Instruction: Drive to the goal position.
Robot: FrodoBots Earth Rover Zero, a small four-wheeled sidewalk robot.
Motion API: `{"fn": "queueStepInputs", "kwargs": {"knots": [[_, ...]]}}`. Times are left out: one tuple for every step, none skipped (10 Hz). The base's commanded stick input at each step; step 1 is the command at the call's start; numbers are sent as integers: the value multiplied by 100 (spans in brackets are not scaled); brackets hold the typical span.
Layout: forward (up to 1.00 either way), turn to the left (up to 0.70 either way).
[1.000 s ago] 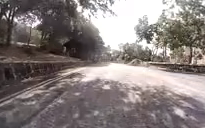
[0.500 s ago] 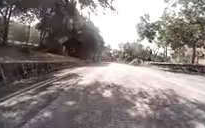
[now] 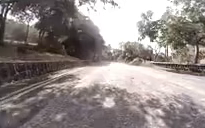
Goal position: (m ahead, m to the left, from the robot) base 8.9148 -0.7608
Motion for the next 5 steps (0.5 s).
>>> {"fn": "queueStepInputs", "kwargs": {"knots": [[70, 2], [70, 1], [70, 0], [70, 0], [70, 0]]}}
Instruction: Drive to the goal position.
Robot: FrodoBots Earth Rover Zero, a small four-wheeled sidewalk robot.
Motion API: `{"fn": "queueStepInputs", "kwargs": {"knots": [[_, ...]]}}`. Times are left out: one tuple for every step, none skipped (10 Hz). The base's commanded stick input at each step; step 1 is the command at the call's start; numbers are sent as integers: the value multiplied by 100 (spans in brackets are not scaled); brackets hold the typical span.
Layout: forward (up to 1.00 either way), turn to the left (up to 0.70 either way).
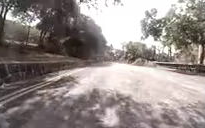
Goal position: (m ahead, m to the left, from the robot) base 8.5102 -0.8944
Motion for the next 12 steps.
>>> {"fn": "queueStepInputs", "kwargs": {"knots": [[70, 0], [70, 0], [70, 0], [70, 0], [70, 0], [70, 0], [70, 0], [70, 0], [70, 0], [70, 0], [70, 0], [70, 0]]}}
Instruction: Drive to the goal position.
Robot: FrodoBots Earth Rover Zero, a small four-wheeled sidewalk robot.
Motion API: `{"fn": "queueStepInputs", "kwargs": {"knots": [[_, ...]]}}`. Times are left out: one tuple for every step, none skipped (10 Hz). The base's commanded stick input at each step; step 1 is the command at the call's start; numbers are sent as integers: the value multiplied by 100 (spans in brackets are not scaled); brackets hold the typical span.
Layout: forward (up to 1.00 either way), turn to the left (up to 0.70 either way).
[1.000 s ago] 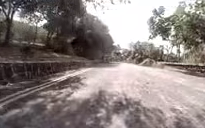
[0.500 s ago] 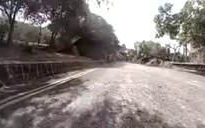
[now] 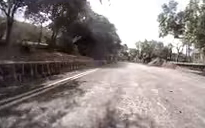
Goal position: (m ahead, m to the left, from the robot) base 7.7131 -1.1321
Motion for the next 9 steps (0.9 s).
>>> {"fn": "queueStepInputs", "kwargs": {"knots": [[70, 0], [70, 0], [70, 0], [70, 0], [70, 0], [70, 0], [70, 0], [70, -1], [70, -6]]}}
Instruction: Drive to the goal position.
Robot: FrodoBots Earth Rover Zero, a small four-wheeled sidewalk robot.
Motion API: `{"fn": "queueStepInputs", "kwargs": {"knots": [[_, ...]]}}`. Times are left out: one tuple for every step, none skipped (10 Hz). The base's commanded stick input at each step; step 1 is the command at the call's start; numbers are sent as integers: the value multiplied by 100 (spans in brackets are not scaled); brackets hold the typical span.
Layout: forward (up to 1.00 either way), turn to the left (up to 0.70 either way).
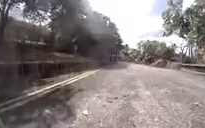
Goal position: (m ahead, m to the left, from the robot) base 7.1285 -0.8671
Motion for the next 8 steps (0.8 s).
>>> {"fn": "queueStepInputs", "kwargs": {"knots": [[70, -10], [70, -1], [70, 0], [70, 0], [70, 0], [70, 0], [70, 0], [70, 0]]}}
